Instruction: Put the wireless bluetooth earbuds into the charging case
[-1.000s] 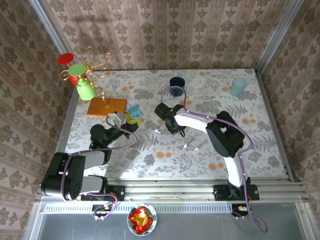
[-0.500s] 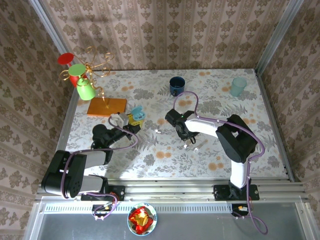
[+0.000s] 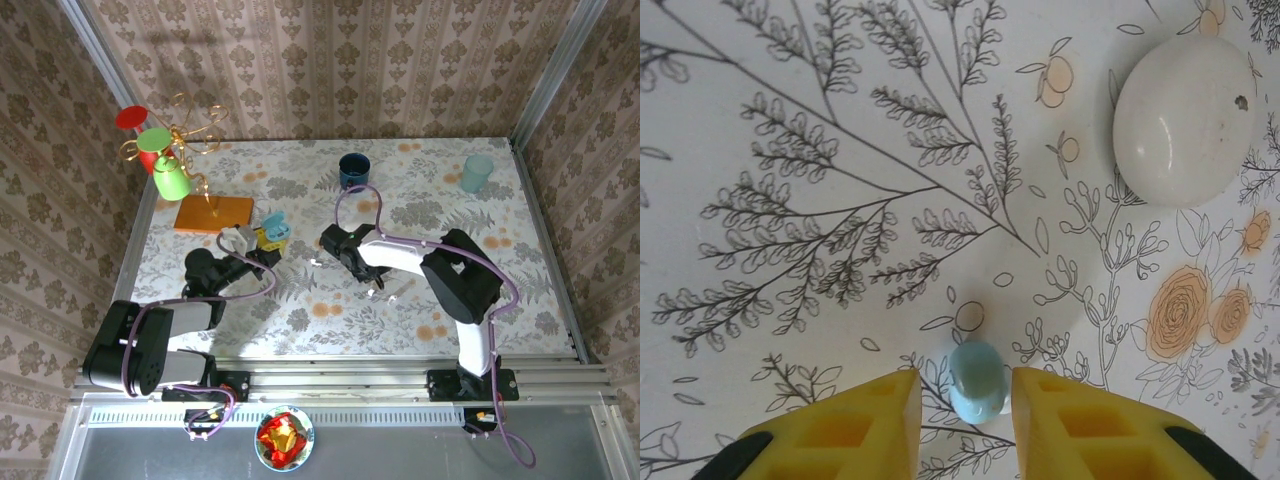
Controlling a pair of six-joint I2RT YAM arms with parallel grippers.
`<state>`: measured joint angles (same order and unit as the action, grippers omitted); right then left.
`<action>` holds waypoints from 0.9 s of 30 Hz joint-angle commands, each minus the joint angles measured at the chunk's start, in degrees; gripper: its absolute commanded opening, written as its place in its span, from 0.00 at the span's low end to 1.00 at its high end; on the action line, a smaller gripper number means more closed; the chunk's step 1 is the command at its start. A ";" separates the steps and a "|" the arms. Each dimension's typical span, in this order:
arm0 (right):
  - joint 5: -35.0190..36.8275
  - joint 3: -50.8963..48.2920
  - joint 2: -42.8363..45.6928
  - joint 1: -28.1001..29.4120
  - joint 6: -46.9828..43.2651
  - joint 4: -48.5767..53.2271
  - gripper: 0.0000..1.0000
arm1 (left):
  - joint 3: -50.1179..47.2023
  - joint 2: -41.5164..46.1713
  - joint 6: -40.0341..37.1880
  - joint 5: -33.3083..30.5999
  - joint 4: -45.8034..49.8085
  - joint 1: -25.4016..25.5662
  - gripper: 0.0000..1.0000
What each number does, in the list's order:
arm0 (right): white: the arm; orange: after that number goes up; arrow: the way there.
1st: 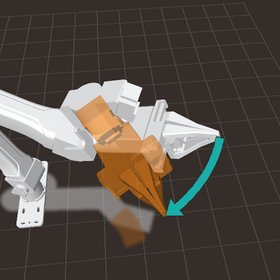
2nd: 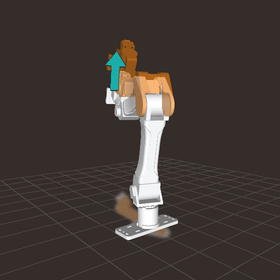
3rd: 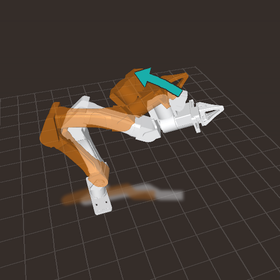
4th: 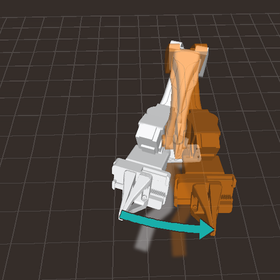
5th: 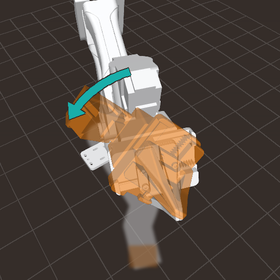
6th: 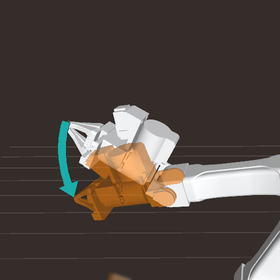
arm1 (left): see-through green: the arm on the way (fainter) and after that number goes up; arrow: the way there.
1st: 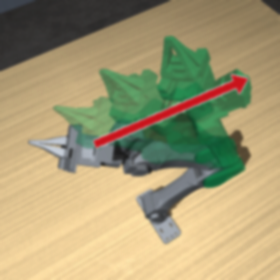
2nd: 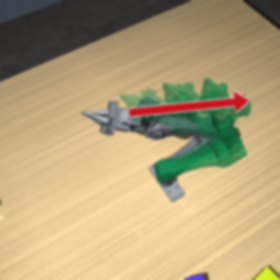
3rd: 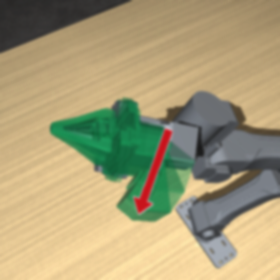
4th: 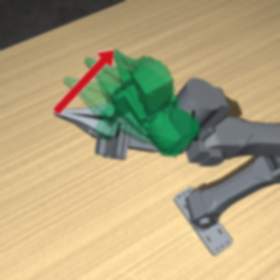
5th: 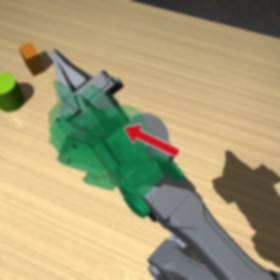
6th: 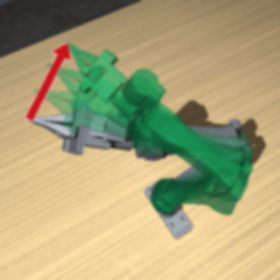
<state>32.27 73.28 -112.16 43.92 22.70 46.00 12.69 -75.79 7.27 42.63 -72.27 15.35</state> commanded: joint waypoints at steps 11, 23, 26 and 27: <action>8.43 5.14 -6.30 2.05 1.13 8.03 0.31 | 0.16 0.64 -0.49 0.97 -1.21 -0.11 0.32; 8.47 4.07 -7.46 1.78 1.47 8.24 0.25 | 0.23 0.83 -0.47 1.07 -1.21 -0.10 0.32; 8.25 4.13 -8.07 1.57 1.47 8.43 0.26 | 0.21 0.82 -0.41 1.19 -1.21 -0.12 0.32; 8.22 3.99 -8.08 1.56 1.38 8.33 0.26 | 0.23 0.82 -0.41 1.22 -1.21 -0.08 0.32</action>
<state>38.94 77.30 -119.04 45.74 22.74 52.73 12.69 -75.79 7.29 42.65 -72.27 15.35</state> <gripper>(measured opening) 0.258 0.341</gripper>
